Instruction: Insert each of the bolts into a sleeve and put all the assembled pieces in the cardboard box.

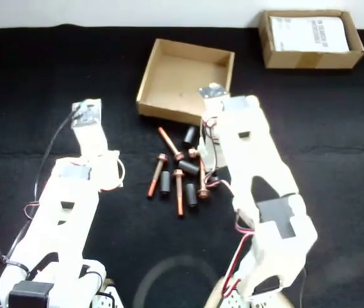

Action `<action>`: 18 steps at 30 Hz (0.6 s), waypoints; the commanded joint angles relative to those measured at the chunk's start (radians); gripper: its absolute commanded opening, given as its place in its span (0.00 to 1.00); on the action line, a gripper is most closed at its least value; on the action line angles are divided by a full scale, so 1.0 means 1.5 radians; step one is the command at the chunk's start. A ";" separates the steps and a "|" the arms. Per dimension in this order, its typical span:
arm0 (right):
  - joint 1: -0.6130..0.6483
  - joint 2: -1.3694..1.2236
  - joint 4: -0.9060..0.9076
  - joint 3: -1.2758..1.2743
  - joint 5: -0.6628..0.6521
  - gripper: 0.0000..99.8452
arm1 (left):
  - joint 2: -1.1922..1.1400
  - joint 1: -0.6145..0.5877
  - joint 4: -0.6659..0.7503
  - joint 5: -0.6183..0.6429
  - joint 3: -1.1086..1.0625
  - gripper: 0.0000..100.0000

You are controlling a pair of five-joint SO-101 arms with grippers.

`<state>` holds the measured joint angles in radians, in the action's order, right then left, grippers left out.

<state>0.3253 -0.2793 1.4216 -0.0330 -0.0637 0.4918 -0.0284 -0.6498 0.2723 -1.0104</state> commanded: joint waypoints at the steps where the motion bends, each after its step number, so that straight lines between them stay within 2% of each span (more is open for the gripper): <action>1: 0.009 -0.022 -0.044 0.029 0.009 0.32 | -0.003 -0.011 0.020 -0.009 0.003 0.01; 8: 0.029 -0.074 -0.071 0.032 0.035 0.32 | -0.082 -0.013 0.029 -0.008 0.054 0.01; 12: 0.034 -0.078 -0.073 0.028 0.037 0.32 | -0.128 -0.014 -0.005 -0.008 0.098 0.01; 18: 0.037 -0.078 -0.070 0.027 0.038 0.18 | -0.150 -0.014 -0.018 -0.007 0.117 0.01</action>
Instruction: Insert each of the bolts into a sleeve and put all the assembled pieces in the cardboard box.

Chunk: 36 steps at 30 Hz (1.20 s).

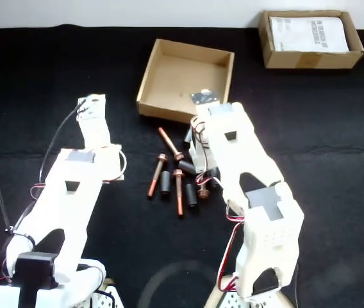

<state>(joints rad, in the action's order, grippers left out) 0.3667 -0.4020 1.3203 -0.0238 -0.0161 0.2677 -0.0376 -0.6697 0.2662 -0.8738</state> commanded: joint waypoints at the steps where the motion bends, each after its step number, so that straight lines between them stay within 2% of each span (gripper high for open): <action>1: 0.010 0.003 -0.002 0.021 0.006 0.18 | -0.001 -0.008 -0.005 -0.003 0.026 0.01; 6: 0.010 0.002 -0.008 -0.002 0.006 0.18 | -0.003 -0.008 -0.005 -0.005 0.028 0.01; 13: 0.013 0.003 -0.118 -0.119 0.029 0.18 | -0.004 -0.008 -0.005 -0.006 0.028 0.01; 20: 0.025 0.003 -0.145 -0.124 0.024 0.17 | -0.004 -0.008 -0.002 -0.006 0.027 0.01; 22: 0.027 0.003 -0.145 -0.124 0.024 0.14 | -0.004 -0.008 -0.002 -0.006 0.026 0.01; 25: 0.026 0.003 -0.146 -0.124 0.024 0.00 | -0.004 -0.008 -0.002 -0.006 0.026 0.01; 28: 0.024 0.003 -0.146 -0.123 0.013 0.00 | -0.005 -0.008 -0.001 -0.006 0.025 0.01; 31: 0.021 0.007 -0.125 -0.105 -0.019 0.01 | -0.005 -0.004 -0.001 -0.006 0.024 0.01; 36: -0.018 0.055 0.001 0.007 -0.017 0.01 | -0.005 0.032 -0.003 -0.005 0.021 0.01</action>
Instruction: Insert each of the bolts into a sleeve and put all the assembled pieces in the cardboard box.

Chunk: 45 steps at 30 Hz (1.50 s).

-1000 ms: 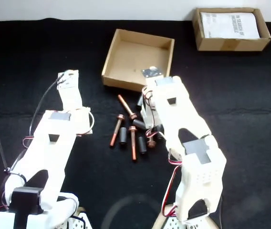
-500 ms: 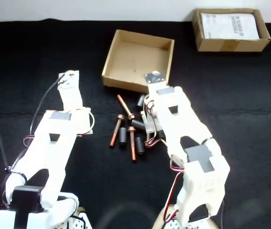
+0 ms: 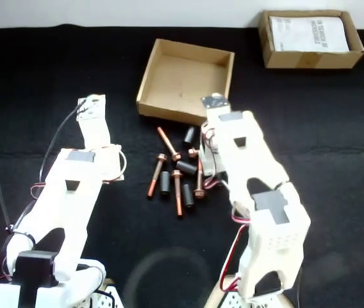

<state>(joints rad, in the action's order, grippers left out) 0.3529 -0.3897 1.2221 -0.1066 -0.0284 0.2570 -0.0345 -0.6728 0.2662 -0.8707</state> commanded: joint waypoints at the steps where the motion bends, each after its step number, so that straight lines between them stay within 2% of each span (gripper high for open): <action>1: -0.021 0.062 0.094 0.087 -0.009 0.01 | 0.003 0.043 -0.003 -0.004 0.019 0.01; 4: -0.056 0.105 0.159 0.147 -0.011 0.01 | 0.015 0.073 -0.054 -0.002 0.035 0.01; 6: -0.076 0.135 0.198 0.171 -0.010 0.01 | 0.034 0.104 -0.134 0.007 0.090 0.01; 10: -0.102 0.195 0.266 0.178 -0.009 0.01 | 0.040 0.163 -0.284 0.106 0.247 0.01; 14: -0.137 0.259 0.315 0.161 -0.009 0.01 | -0.017 0.228 -0.352 0.142 0.404 0.01; 19: -0.201 0.377 0.322 0.078 -0.011 0.01 | -0.200 0.266 -0.371 0.164 0.578 0.01; 23: -0.234 0.480 0.316 -0.021 -0.015 0.01 | -0.390 0.285 -0.410 0.230 0.741 0.01; 28: -0.235 0.565 0.280 -0.149 -0.015 0.01 | -0.623 0.327 -0.504 0.342 0.997 0.01; 32: -0.234 0.594 0.248 -0.232 -0.015 0.01 | -0.779 0.365 -0.579 0.436 1.226 0.11; 35: -0.234 0.599 0.240 -0.257 -0.015 0.01 | -0.862 0.399 -0.646 0.450 1.390 0.18; 37: -0.234 0.599 0.240 -0.261 -0.015 0.01 | -0.903 0.409 -0.674 0.451 1.480 0.17; 41: -0.233 0.596 0.240 -0.260 -0.015 0.01 | -0.959 0.408 -0.685 0.458 1.578 0.15; 45: -0.233 0.595 0.240 -0.264 -0.016 0.01 | -0.969 0.390 -0.688 0.470 1.587 0.15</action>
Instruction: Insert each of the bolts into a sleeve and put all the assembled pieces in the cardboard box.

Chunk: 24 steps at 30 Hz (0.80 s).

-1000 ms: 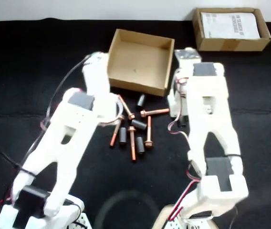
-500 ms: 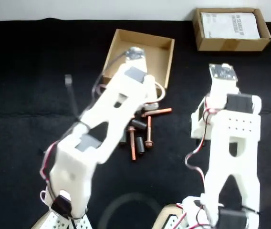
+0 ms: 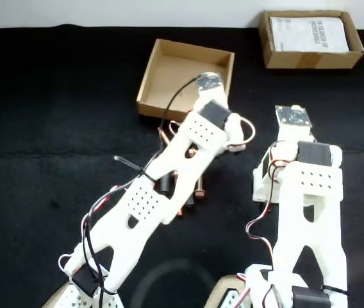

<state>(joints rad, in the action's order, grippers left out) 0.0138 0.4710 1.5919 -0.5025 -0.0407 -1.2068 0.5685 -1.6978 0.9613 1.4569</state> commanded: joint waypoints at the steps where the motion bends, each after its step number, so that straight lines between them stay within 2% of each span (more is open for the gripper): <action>1: -0.007 0.021 -0.007 -0.001 -0.008 0.01 | 0.007 -0.020 -0.005 0.006 0.036 0.15; 10: 0.001 0.021 -0.007 -0.002 -0.035 0.01 | 0.003 -0.072 -0.037 0.006 0.017 0.15; 24: 0.001 0.020 -0.010 -0.002 -0.056 0.01 | 0.002 -0.071 -0.033 0.006 -0.067 0.15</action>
<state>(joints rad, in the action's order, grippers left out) 0.0153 0.4710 1.5812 -0.5025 -0.1036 -1.2129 0.4764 -1.7453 0.9628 1.3571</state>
